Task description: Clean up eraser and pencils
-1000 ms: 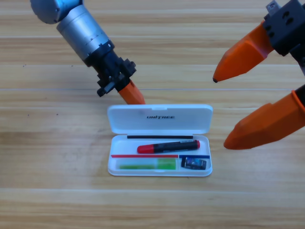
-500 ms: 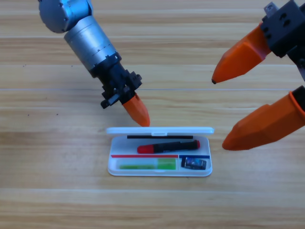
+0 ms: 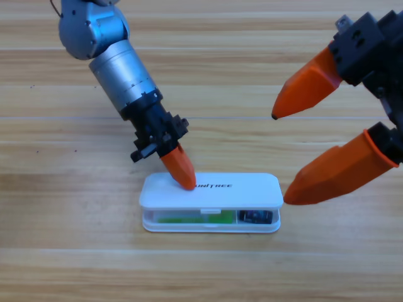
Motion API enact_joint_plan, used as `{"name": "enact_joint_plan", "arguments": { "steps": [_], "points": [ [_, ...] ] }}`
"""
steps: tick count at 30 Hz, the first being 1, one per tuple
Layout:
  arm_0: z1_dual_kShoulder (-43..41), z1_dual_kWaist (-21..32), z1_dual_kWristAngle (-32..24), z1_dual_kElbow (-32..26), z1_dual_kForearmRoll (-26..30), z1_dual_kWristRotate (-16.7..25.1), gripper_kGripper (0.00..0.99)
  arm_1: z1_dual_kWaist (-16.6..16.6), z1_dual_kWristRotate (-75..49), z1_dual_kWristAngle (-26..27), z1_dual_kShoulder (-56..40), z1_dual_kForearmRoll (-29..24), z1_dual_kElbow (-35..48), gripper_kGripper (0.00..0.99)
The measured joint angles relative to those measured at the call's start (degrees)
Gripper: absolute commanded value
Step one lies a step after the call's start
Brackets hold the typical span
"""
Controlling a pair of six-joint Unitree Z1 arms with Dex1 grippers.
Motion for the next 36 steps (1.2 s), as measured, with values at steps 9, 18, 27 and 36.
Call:
{"name": "enact_joint_plan", "arguments": {
  "steps": [9,18,27,36],
  "points": [
    [0.00,-0.72,0.00,1.30,-0.62,0.01,0.000,0.00,0.12,0.00,0.15,0.00,0.00,0.960],
    [0.00,-1.43,0.00,3.98,-2.20,0.01,0.000,0.00,0.15,0.00,0.15,-0.01,0.00,0.960],
    [0.00,-2.75,0.02,5.48,-4.56,0.00,0.000,0.00,0.18,0.01,0.18,-0.02,0.00,0.960],
    [-1.36,-3.47,0.82,8.52,-8.04,-0.32,0.000,0.00,0.19,0.01,0.31,-0.02,0.00,0.960]
  ]
}}
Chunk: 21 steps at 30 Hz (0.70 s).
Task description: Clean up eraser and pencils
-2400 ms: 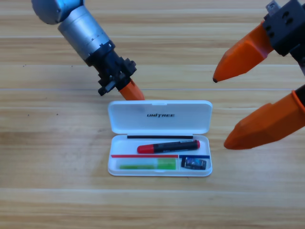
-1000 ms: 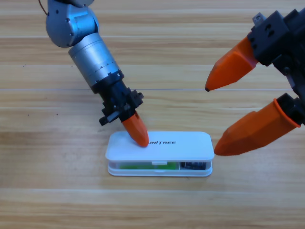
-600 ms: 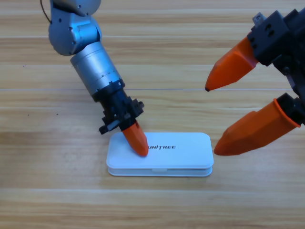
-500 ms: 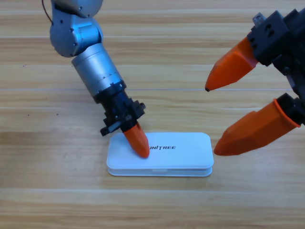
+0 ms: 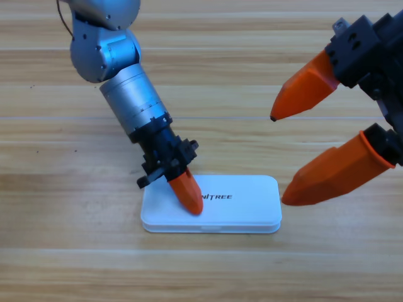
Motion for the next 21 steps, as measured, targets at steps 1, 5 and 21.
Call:
{"name": "enact_joint_plan", "arguments": {
  "steps": [1,5,21],
  "points": [
    [-0.20,-0.08,0.27,0.07,-0.10,-0.16,0.000,0.00,0.00,0.00,0.00,0.00,0.00,0.960],
    [-2.82,-0.74,3.47,1.29,-0.27,-1.85,0.270,0.00,0.00,0.00,0.01,-0.01,0.00,0.960],
    [-38.96,-5.43,13.63,11.07,-0.02,-17.90,0.990,0.00,0.06,0.00,0.01,-0.03,0.00,0.960]
  ]
}}
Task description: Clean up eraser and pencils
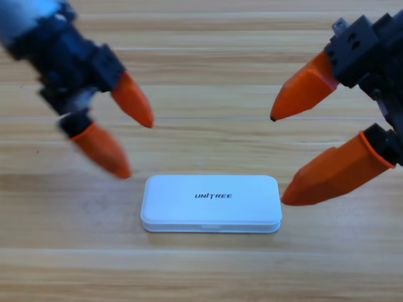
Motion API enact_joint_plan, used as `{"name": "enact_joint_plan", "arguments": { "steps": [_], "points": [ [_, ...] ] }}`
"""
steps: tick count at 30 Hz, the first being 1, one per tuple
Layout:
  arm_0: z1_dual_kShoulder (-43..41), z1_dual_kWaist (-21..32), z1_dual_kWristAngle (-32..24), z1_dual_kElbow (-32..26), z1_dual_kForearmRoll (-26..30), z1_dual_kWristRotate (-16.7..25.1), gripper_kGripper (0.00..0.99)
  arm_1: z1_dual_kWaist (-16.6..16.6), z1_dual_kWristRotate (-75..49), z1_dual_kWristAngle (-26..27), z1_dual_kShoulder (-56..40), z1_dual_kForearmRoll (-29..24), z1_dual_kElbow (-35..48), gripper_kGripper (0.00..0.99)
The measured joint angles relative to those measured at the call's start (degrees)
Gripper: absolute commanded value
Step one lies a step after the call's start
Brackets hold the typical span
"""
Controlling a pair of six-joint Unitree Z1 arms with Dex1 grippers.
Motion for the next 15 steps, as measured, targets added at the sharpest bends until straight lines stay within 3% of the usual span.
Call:
{"name": "enact_joint_plan", "arguments": {
  "steps": [7,15],
  "points": [
    [-16.51,-7.64,4.87,14.03,-10.26,-8.71,0.990,0.00,0.08,0.00,0.10,0.00,0.00,0.960],
    [-20.53,-9.95,10.09,19.02,-13.81,-10.93,0.990,0.01,0.08,0.00,0.23,-0.01,0.00,0.960]
  ]
}}
